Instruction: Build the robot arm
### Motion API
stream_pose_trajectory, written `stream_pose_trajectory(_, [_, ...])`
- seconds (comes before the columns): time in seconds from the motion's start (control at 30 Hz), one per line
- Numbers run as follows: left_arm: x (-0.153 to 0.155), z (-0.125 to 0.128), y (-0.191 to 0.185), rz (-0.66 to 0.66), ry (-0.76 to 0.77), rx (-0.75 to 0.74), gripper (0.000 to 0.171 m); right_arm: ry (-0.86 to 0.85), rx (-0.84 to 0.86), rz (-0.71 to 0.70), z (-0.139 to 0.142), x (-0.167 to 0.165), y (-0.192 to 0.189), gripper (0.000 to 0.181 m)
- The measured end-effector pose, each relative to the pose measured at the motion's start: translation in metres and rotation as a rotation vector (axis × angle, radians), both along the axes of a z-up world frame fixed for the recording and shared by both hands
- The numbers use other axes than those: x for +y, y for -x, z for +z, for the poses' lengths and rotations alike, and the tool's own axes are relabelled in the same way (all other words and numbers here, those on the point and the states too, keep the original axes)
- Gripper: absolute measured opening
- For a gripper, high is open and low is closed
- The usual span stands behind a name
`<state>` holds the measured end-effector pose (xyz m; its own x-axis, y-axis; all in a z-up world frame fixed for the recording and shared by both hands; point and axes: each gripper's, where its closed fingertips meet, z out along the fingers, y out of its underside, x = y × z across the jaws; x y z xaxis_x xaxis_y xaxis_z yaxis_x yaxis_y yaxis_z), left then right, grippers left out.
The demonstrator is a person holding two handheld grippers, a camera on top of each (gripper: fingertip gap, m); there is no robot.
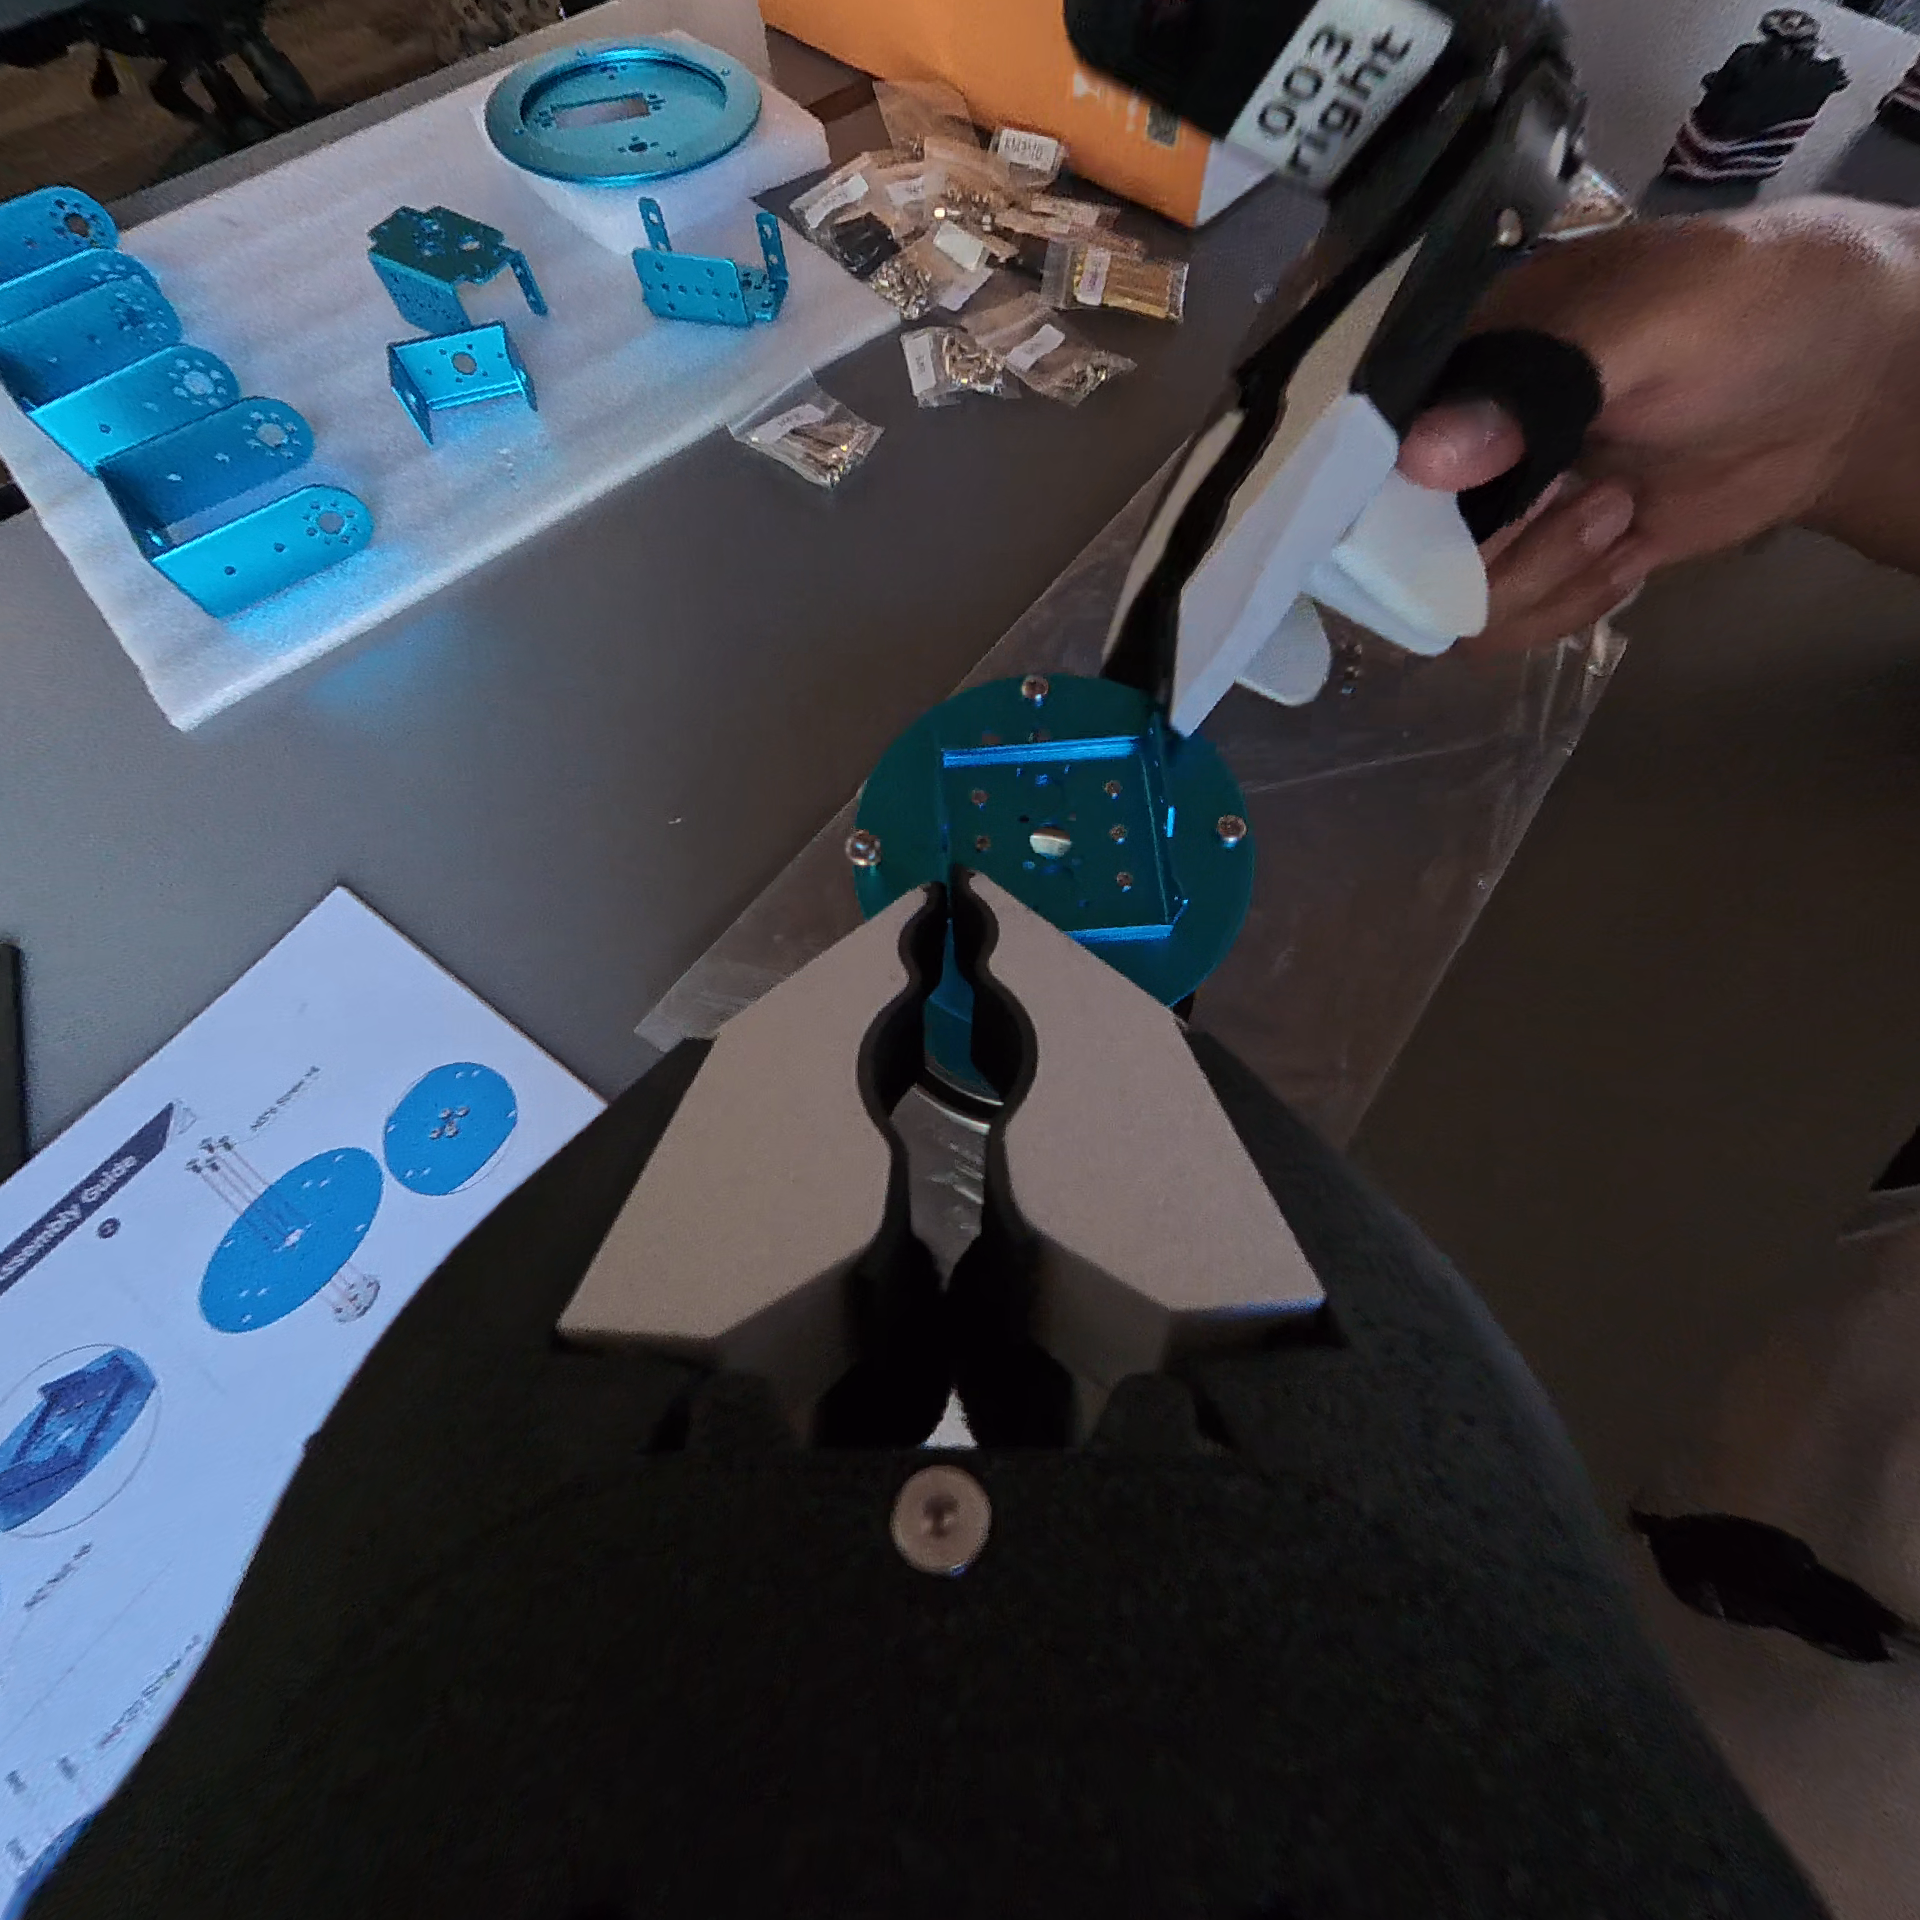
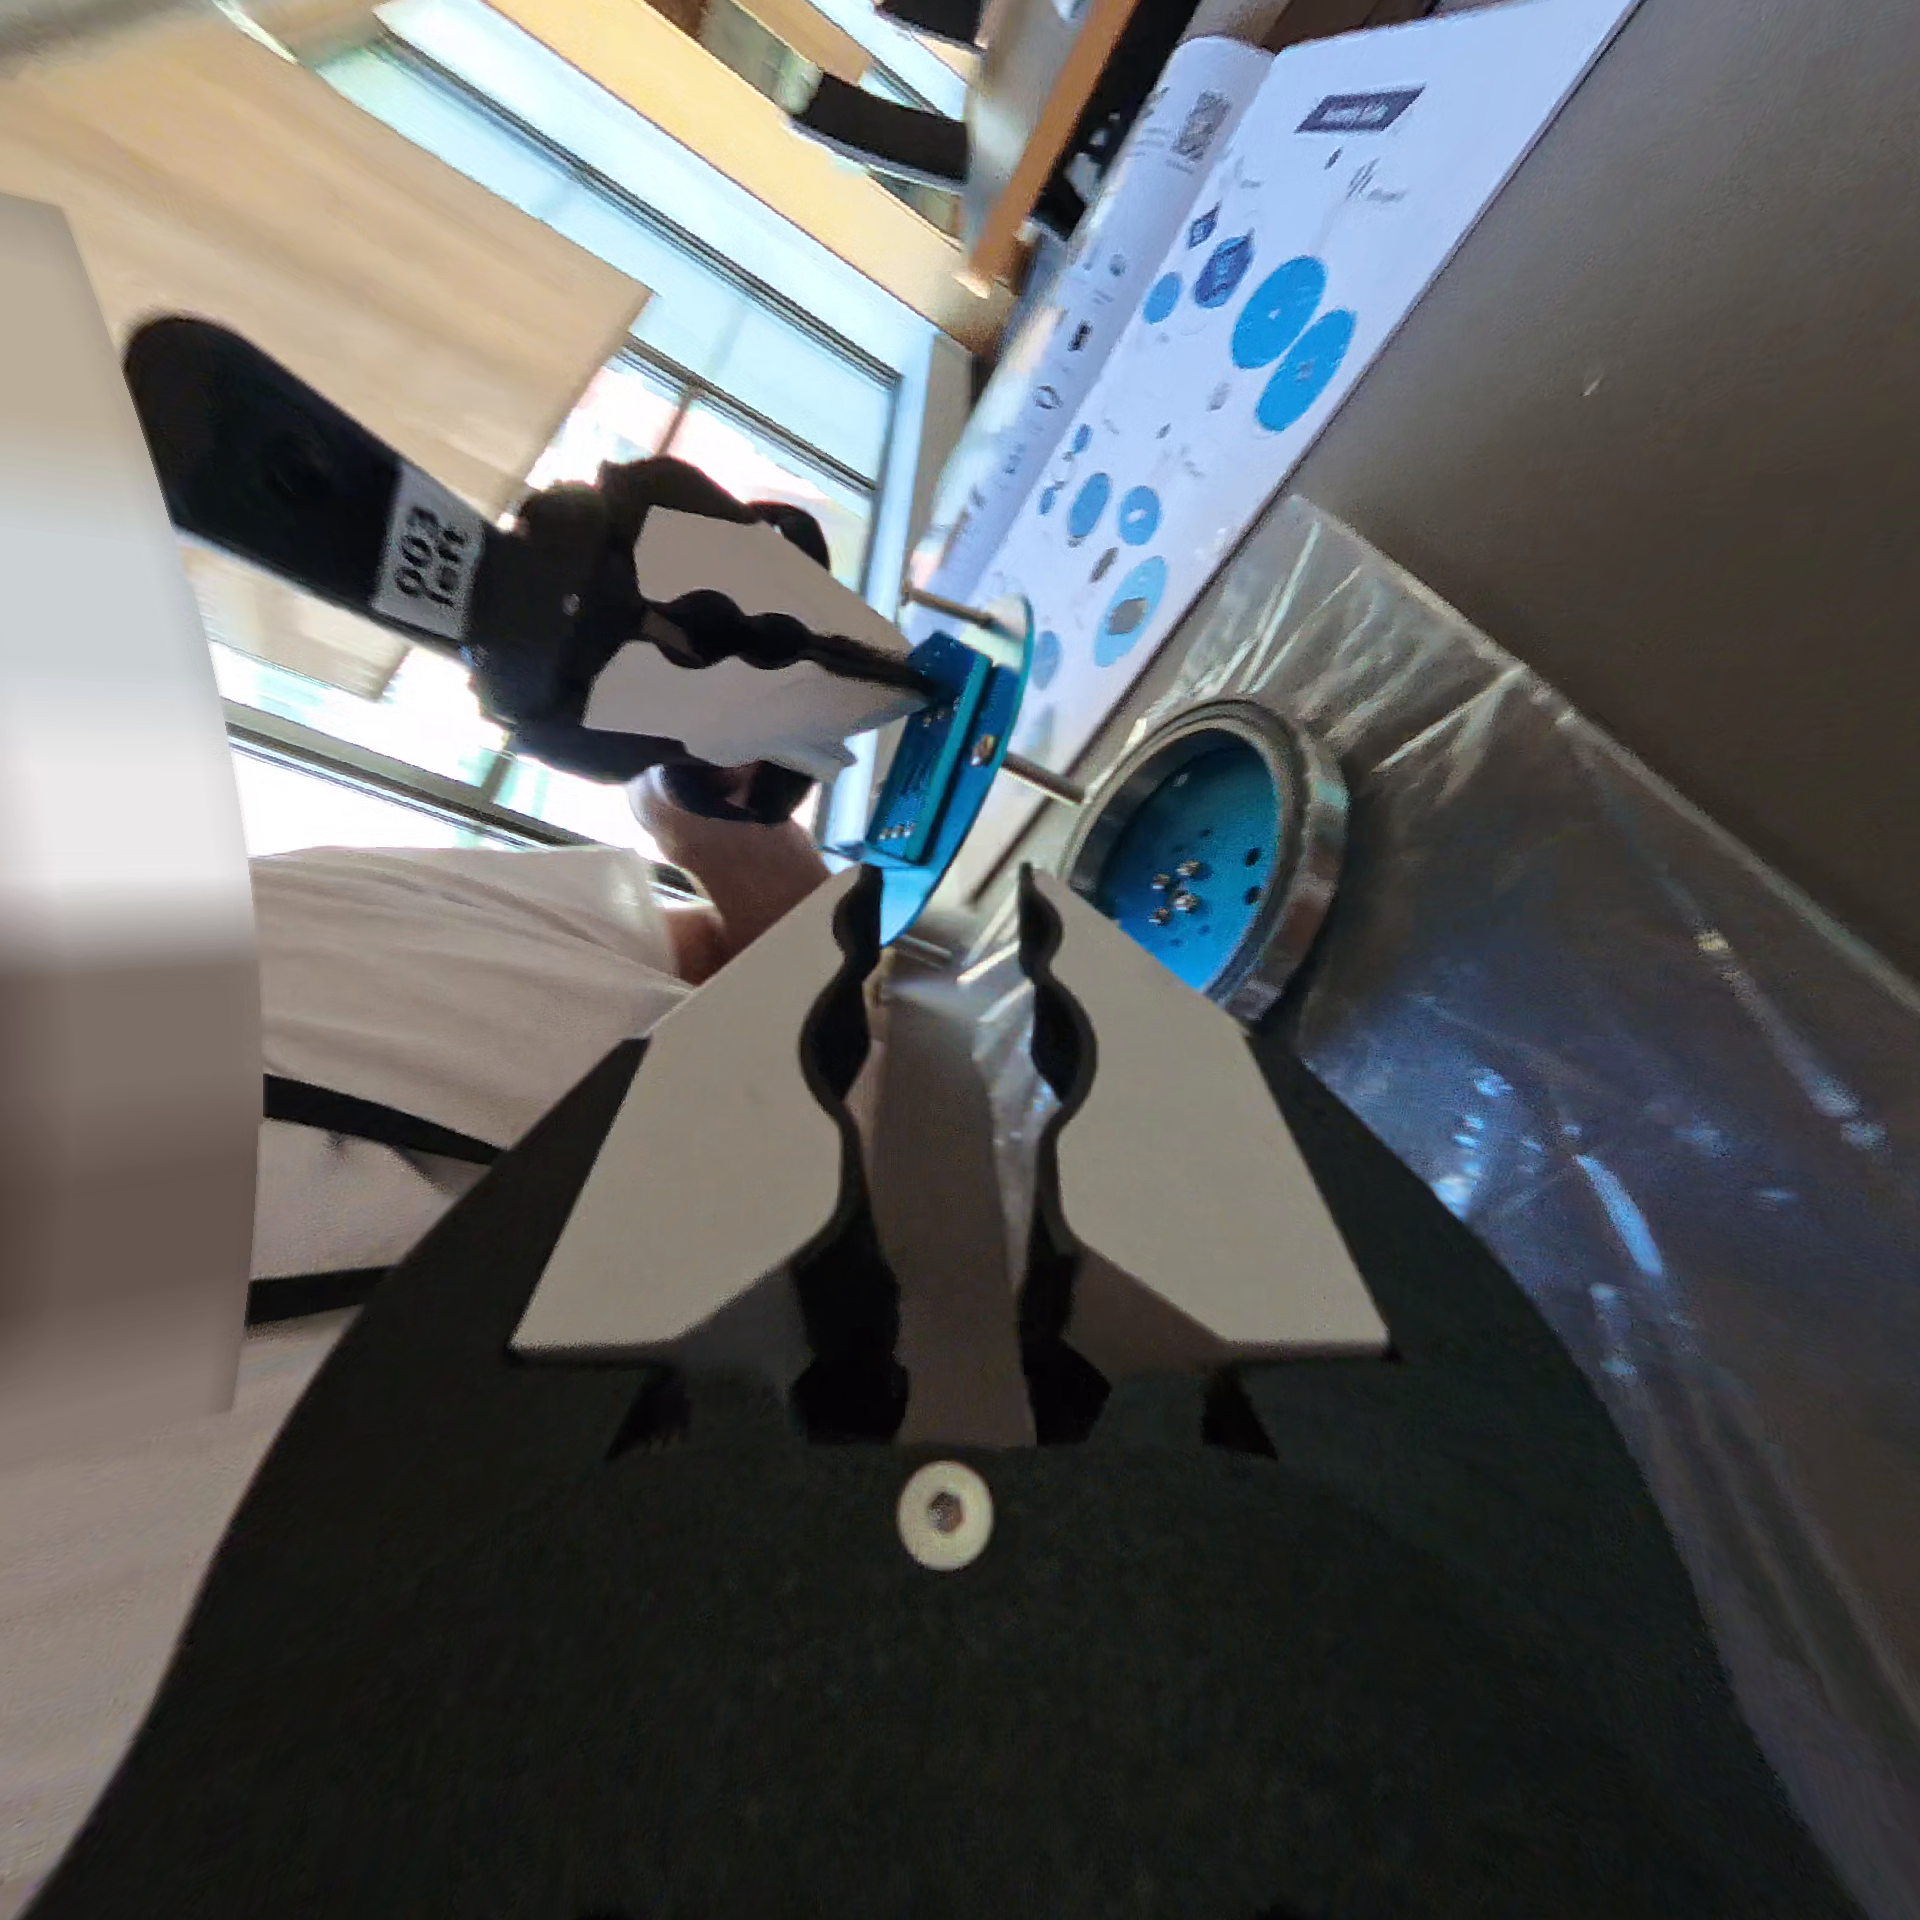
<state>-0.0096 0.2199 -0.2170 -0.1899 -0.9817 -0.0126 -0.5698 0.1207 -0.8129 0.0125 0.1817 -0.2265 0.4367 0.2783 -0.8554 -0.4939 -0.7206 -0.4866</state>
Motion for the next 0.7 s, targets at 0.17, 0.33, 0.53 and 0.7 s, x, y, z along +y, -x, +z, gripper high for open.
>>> stream_pose_trajectory(0.17, [-0.003, 0.001, 0.001, -0.015, 0.010, 0.002, 0.000, -0.199, -0.423, -0.036, 0.035, 0.011, -0.027, 0.029])
stream_pose_trajectory(0.33, [-0.006, 0.001, 0.002, -0.021, 0.010, 0.004, 0.000, -0.380, -0.670, 0.144, 0.042, 0.035, 0.007, 0.031])
stream_pose_trajectory(0.53, [-0.005, -0.001, 0.005, -0.017, -0.004, 0.013, 0.000, -0.420, -0.701, 0.247, 0.032, 0.052, 0.026, 0.023])
stream_pose_trajectory(0.7, [-0.005, 0.000, 0.005, -0.019, 0.002, 0.011, 0.000, -0.414, -0.777, 0.271, 0.024, 0.055, 0.026, 0.021])
